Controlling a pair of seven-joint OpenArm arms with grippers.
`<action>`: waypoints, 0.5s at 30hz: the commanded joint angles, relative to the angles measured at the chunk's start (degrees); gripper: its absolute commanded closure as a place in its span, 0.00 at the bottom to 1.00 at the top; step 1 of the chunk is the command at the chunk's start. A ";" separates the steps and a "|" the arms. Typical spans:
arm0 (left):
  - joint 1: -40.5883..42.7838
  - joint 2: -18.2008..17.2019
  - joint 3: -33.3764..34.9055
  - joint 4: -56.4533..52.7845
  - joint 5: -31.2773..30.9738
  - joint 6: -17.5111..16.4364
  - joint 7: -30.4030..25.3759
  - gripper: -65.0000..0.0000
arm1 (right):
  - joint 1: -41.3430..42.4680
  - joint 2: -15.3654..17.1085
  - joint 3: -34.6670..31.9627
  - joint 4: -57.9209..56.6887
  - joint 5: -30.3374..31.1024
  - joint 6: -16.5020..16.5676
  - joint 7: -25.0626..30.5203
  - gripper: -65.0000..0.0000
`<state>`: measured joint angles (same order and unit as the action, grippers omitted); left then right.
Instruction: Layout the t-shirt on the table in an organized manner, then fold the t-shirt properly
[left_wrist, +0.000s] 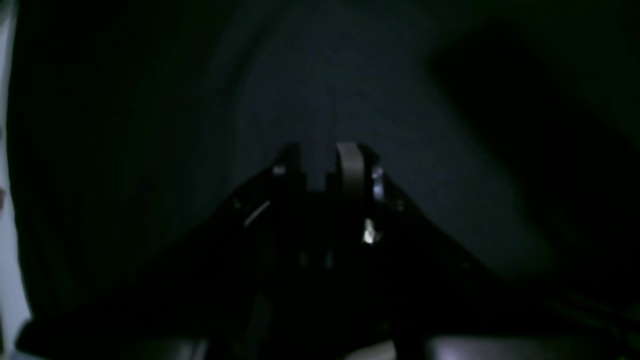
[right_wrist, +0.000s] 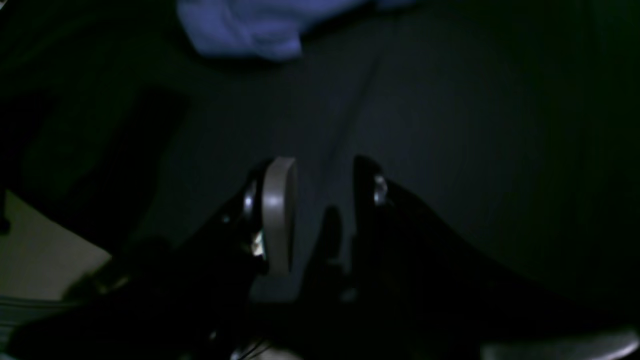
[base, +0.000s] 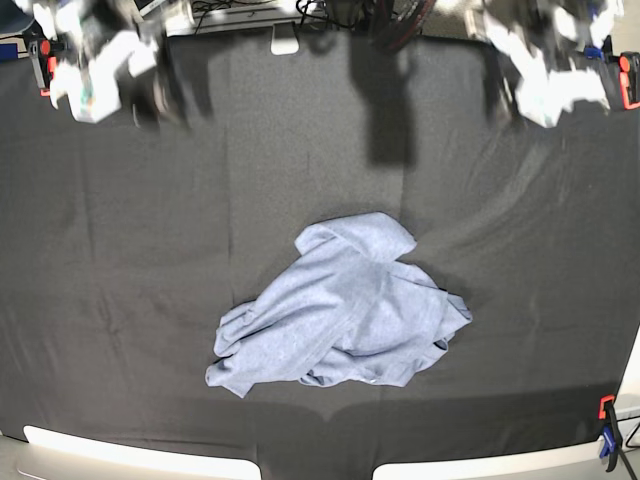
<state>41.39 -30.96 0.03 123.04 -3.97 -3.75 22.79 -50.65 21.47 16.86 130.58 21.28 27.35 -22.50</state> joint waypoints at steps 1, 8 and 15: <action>-1.62 -0.48 -0.04 1.03 -0.35 -1.51 -0.85 0.83 | 1.90 0.02 -1.27 0.96 -1.18 0.90 0.13 0.66; -8.76 -0.17 0.02 1.01 -0.35 -3.15 -0.02 0.83 | 15.65 -0.04 -18.86 0.79 -20.70 0.87 -4.17 0.51; -8.85 -0.17 0.02 1.01 -0.33 -3.13 -0.07 0.83 | 27.74 -1.25 -32.09 -7.50 -37.38 -2.58 -4.00 0.51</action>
<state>32.67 -30.52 0.34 123.04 -4.21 -7.35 24.03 -23.31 20.16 -15.49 122.02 -16.53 25.58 -27.64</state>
